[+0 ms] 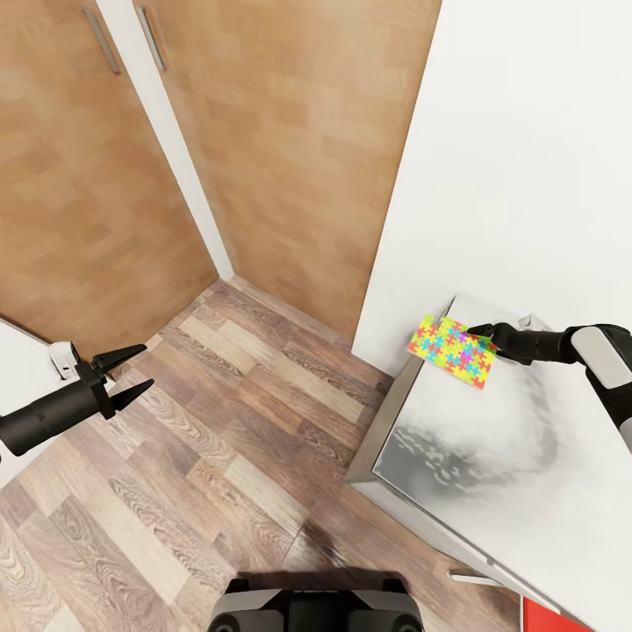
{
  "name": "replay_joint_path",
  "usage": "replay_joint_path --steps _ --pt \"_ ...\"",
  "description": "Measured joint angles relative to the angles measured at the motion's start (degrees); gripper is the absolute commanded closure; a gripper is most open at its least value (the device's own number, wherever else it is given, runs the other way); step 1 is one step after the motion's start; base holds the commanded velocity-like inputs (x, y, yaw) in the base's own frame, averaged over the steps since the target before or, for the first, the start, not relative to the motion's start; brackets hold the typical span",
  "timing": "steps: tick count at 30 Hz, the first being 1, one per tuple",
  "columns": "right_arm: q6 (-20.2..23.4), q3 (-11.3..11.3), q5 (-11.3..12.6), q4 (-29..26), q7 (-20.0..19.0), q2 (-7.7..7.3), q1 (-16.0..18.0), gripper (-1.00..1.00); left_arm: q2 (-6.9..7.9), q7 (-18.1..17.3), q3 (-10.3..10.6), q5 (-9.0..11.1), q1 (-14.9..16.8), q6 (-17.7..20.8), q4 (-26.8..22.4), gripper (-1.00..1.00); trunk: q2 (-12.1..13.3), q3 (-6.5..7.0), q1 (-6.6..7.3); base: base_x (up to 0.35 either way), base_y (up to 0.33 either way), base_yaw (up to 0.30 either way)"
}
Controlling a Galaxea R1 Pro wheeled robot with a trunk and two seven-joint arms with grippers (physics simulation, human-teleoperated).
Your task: Put all the toys in the child's room - the three board games (two on the bed and one on the table), the two jigsaw puzzles on the table, and the tennis ball on the table - inside the toy box on the table in the child's room.
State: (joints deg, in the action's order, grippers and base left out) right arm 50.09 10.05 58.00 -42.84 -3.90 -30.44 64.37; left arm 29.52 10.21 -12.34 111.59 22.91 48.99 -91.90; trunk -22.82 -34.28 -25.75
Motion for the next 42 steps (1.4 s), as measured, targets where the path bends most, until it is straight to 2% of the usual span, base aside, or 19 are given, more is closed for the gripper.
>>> replay_joint_path --steps 38,42 --pt "0.00 -0.03 0.11 -0.06 0.08 -0.22 0.00 -1.00 0.00 -0.06 0.00 0.03 0.00 0.04 0.00 -1.00 0.00 0.00 0.00 0.000 0.000 0.031" --pt "-0.10 -0.10 0.03 -0.08 0.26 -0.68 0.02 -1.00 -0.03 -0.03 0.00 0.04 0.00 0.00 0.00 -1.00 0.00 0.00 0.00 0.000 0.000 0.000"
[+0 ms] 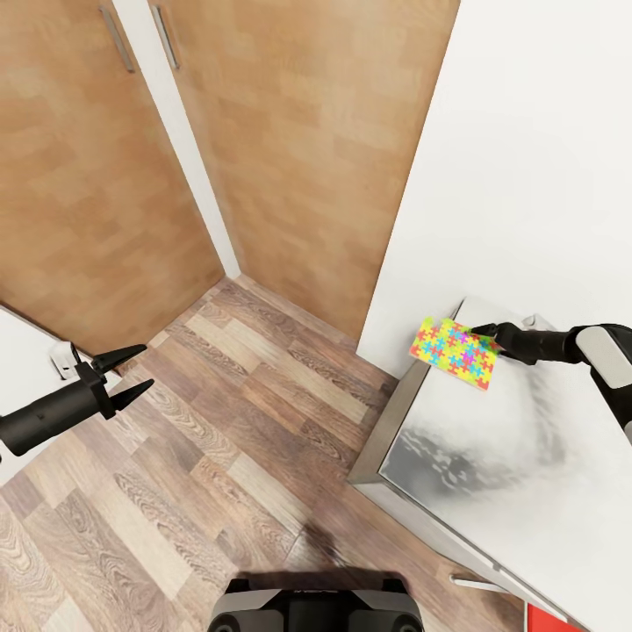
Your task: Put all the toys in the child's room - the three board games (two on the bed and one on the table), the two jigsaw puzzles on the table, and the tennis ball on the table - inside the toy box on the table in the child's room.
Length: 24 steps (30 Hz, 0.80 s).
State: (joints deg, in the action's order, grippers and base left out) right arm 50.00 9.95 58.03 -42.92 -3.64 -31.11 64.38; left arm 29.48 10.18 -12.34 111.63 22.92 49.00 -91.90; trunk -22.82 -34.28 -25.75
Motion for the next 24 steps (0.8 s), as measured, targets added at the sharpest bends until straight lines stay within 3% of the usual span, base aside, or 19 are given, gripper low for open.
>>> replay_joint_path --steps 3,4,6,7,9,12,13,19,24 --pt "-0.26 -0.43 -0.01 -0.13 -0.03 -1.36 0.00 -1.00 -0.14 0.12 0.04 -0.04 0.02 -0.02 0.05 -1.00 0.00 0.00 0.00 0.000 0.000 0.000" --pt "-0.83 -0.97 -0.10 -0.34 -0.14 -3.03 -0.03 -1.00 -0.24 0.21 0.21 -0.09 0.02 -0.07 0.16 -1.00 0.00 0.00 0.00 0.000 0.000 0.000" --pt "-1.67 -1.49 0.09 -0.67 -0.20 -4.91 -0.19 -1.00 -0.39 0.28 0.53 -0.14 0.12 -0.17 0.31 -1.00 0.00 0.00 0.00 0.000 0.000 0.000" --pt "-1.69 -1.49 0.18 -0.68 -0.20 -4.94 -0.20 -1.00 -0.40 0.28 0.55 -0.14 0.13 -0.17 0.32 -1.00 0.00 0.00 0.00 0.000 0.000 0.000" --pt "-2.82 -2.09 0.19 -1.73 -0.23 -7.14 -1.01 -1.00 -1.18 0.34 0.87 -0.60 0.33 -0.31 0.56 -1.00 0.00 0.00 0.00 0.000 0.000 0.000" --pt "-3.45 -3.21 0.25 -3.79 -0.24 -9.02 -2.75 -1.00 -2.76 0.30 0.98 -2.06 0.69 -0.35 1.37 -1.00 0.00 0.00 0.00 0.000 0.000 0.000" --pt "-3.46 -3.23 0.30 -3.82 -0.24 -9.04 -2.77 -1.00 -2.78 0.30 0.99 -2.06 0.71 -0.35 1.39 -1.00 0.00 0.00 0.00 0.000 0.000 0.000" --pt "-3.63 -7.35 0.33 -9.64 -0.17 -10.99 -7.79 -1.00 -6.20 -0.66 1.66 -6.79 3.30 -0.15 6.47 -1.00 0.00 0.00 0.00 0.000 0.000 0.000" --pt "-3.63 -13.61 0.30 -19.15 -0.03 -11.65 -16.03 -1.00 -8.94 -6.35 5.10 -12.86 6.22 -0.08 13.16 -1.00 0.00 -0.01 0.00 0.000 0.000 0.000"
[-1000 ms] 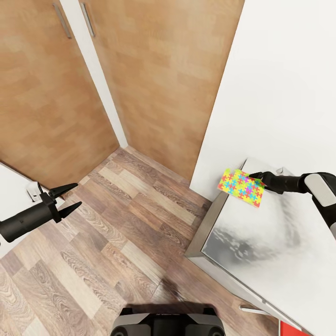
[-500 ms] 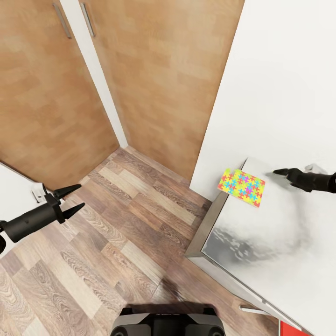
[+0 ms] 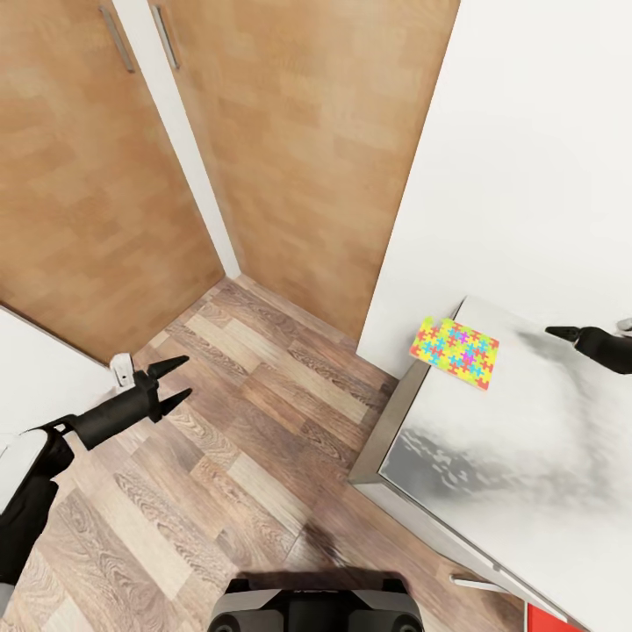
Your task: Put all the toys in the child's room - the three board games (two on the bed and one on the table), the two jigsaw puzzles on the table, and the tennis ball on the table - inside the toy box on the table in the child's room.
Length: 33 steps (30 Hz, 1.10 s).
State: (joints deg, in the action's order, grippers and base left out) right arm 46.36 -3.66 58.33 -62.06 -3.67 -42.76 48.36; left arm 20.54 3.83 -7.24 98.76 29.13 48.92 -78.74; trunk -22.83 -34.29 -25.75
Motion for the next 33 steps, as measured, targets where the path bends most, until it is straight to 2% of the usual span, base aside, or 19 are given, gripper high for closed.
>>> replay_joint_path --steps 1,4,9,13,14,18,19,24,33 --pt "0.00 -0.05 0.01 -0.07 0.00 0.00 -0.06 -1.00 -0.01 -0.06 0.03 -0.03 0.03 0.00 0.05 -1.00 0.00 0.00 0.00 0.000 0.000 0.000" --pt "0.14 -4.07 0.01 -7.23 0.12 0.01 -5.58 -1.00 -0.76 -5.57 3.02 -4.09 2.04 -0.03 4.14 -1.00 0.00 0.00 0.00 0.000 0.000 0.000" --pt "3.04 -9.87 -0.17 -19.44 0.39 0.25 -13.58 -1.00 -1.30 -18.24 6.21 -11.36 4.19 -0.30 11.55 -1.00 0.00 0.00 0.00 0.000 0.000 0.000" --pt "6.49 -13.85 -0.22 -24.65 0.49 0.92 -18.01 -1.00 -1.49 -27.73 7.15 -16.31 5.43 -0.48 15.61 -1.00 0.00 0.02 0.00 0.000 0.000 -0.022" --pt "6.51 -13.88 -0.22 -24.68 0.49 0.93 -18.04 -1.00 -1.49 -27.80 7.16 -16.35 5.44 -0.49 15.64 -1.00 0.00 0.03 0.00 0.000 0.000 -0.076" --pt "8.10 -15.86 -0.33 -27.45 0.53 2.50 -21.42 -1.00 -2.09 -32.72 7.50 -21.36 6.09 -0.68 17.45 -1.00 0.00 0.10 0.00 0.000 0.000 -0.148" --pt "8.11 -15.88 -0.34 -27.47 0.53 2.52 -21.44 -1.00 -2.10 -32.75 7.50 -21.39 6.10 -0.69 17.46 -1.00 0.00 0.13 0.00 0.000 0.000 -0.189" --pt "8.81 -17.41 -0.47 -29.36 0.55 3.67 -23.33 -1.00 -3.66 -35.31 7.58 -25.42 6.93 -2.67 18.37 -1.00 0.00 0.27 0.00 0.000 0.000 -0.226" --pt "9.18 -19.43 -0.59 -30.14 0.56 4.18 -24.11 -1.00 -4.43 -38.09 7.81 -28.73 7.40 -4.91 18.74 -1.00 0.00 0.55 0.00 0.000 0.000 -0.260"
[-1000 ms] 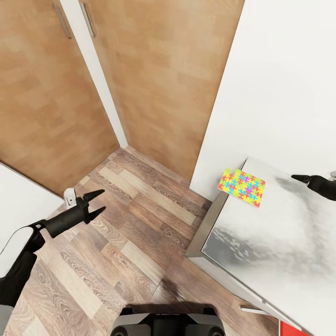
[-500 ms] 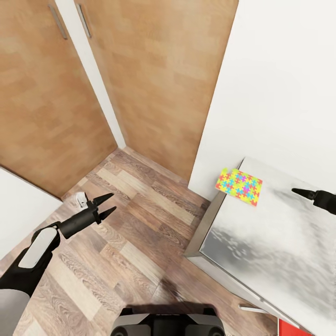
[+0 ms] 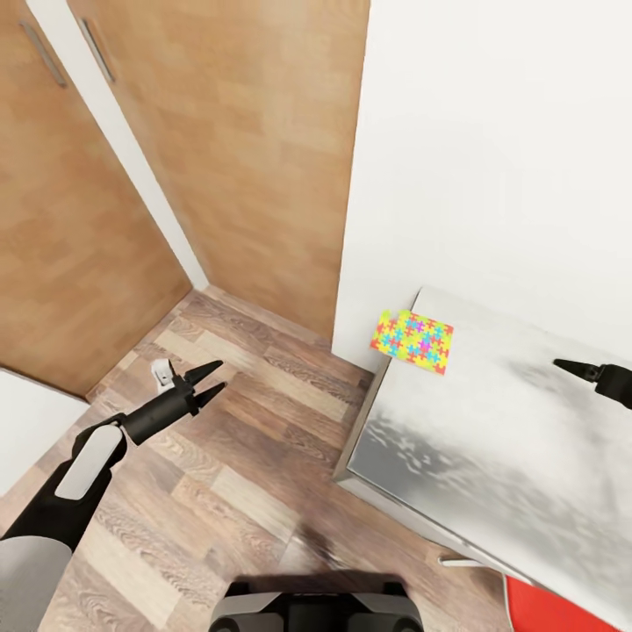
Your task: Put all the toys in the child's room - the three board games (two on the bed and one on the table), the two jigsaw puzzles on the table, and the tennis ball on the table - inside the toy box on the table in the child's room.
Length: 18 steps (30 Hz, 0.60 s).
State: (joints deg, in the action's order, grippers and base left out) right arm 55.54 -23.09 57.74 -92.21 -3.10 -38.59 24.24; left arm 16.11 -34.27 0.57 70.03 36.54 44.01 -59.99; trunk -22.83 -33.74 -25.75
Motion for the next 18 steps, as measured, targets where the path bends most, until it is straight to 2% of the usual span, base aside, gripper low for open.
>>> replay_joint_path --steps 9,18 --pt "0.04 -0.41 -0.02 -0.13 -0.03 0.16 -0.12 -1.00 -0.13 -0.54 0.08 -0.71 -0.18 -0.68 -0.27 -1.00 0.00 0.23 0.00 0.000 0.000 -0.258" --pt "0.03 -0.40 -0.04 -0.15 -0.07 0.25 -0.13 -1.00 -0.19 -0.63 0.13 -0.84 -0.33 -0.99 -0.39 -1.00 0.00 0.30 0.00 0.000 0.020 -0.096"
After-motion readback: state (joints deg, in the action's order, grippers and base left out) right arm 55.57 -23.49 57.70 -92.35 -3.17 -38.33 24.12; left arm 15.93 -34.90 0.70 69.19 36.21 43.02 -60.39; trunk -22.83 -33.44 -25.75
